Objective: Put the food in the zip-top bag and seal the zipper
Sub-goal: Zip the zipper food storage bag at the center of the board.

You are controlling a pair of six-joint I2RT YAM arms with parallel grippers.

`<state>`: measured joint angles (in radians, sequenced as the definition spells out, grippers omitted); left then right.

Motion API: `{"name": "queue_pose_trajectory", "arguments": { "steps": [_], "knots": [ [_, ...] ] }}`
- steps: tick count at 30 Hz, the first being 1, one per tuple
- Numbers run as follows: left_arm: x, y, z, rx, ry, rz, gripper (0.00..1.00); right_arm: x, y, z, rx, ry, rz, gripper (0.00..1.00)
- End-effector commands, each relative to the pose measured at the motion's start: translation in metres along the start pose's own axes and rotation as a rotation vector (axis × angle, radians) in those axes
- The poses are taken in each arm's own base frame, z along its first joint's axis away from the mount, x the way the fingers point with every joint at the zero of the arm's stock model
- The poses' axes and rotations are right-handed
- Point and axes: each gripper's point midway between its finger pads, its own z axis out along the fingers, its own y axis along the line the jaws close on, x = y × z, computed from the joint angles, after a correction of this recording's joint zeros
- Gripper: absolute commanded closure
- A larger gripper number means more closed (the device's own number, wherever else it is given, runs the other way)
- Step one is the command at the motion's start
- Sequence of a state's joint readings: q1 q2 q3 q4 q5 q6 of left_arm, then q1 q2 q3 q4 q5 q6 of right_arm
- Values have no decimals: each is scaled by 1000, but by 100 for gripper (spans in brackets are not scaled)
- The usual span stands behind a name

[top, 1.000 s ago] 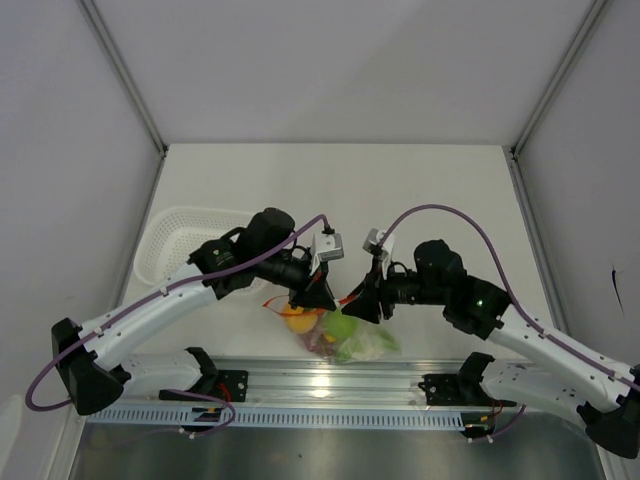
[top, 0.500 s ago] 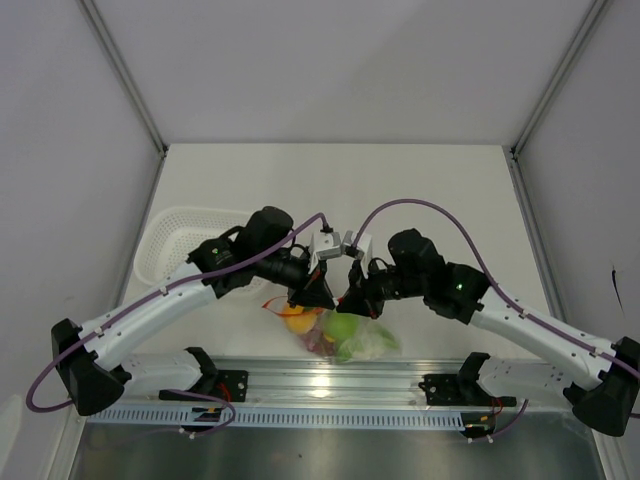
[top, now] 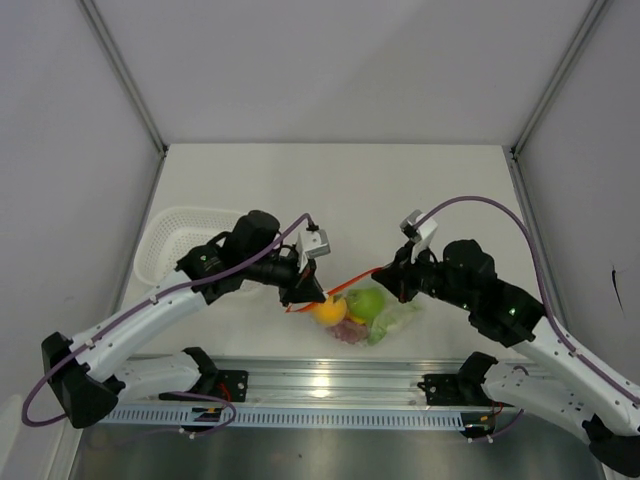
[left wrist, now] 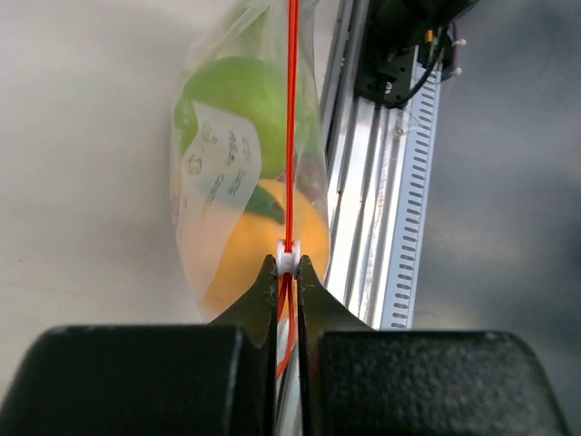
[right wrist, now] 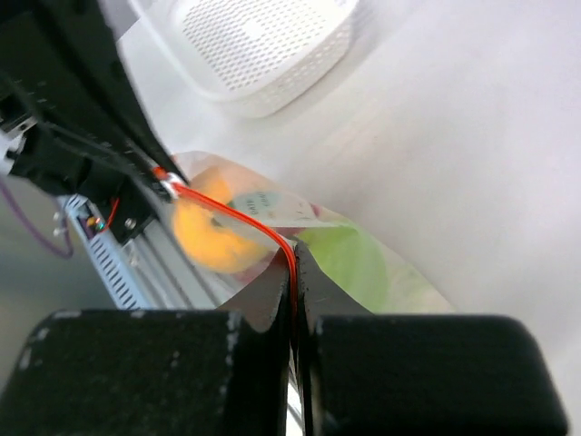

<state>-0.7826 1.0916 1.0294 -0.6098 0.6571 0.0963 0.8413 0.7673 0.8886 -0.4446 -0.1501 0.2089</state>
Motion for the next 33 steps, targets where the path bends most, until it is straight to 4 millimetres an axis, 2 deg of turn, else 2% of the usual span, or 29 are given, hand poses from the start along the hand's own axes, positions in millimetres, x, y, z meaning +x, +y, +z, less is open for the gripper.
{"name": "queue_pose_trajectory", "arguments": {
  "steps": [1,4,12,21,26,27,28,29,30,31,32,33],
  "knots": [
    [14,5,-17,-88,20,-28,98,-22,-32,-11,179,-121,63,100],
    [17,5,-25,-124,15,-32,96,-14,-56,-20,292,-137,123,100],
    [29,5,-29,-143,36,-49,96,-14,-83,-40,425,-175,187,100],
    [48,2,-36,-160,69,-75,96,-13,-81,-41,404,-178,196,100],
    [50,0,-40,-172,58,-75,97,-12,-77,-39,378,-168,194,100],
    [49,0,-40,-174,52,-74,91,-12,-76,-37,371,-164,196,100],
    [46,2,-40,-182,42,-72,78,-11,-74,-34,357,-156,201,100],
    [43,6,-41,-212,26,-79,62,-10,-74,-33,357,-150,205,100],
    [40,7,-41,-216,12,-73,41,-9,-76,-28,363,-132,217,100],
    [32,8,-42,-225,-35,-48,30,-7,-77,-25,368,-124,238,100],
    [27,10,-44,-244,-66,-52,4,-7,-79,-22,379,-119,252,100],
    [18,13,-47,-270,-108,-31,1,-4,-82,-14,394,-96,275,100]
  ]
}}
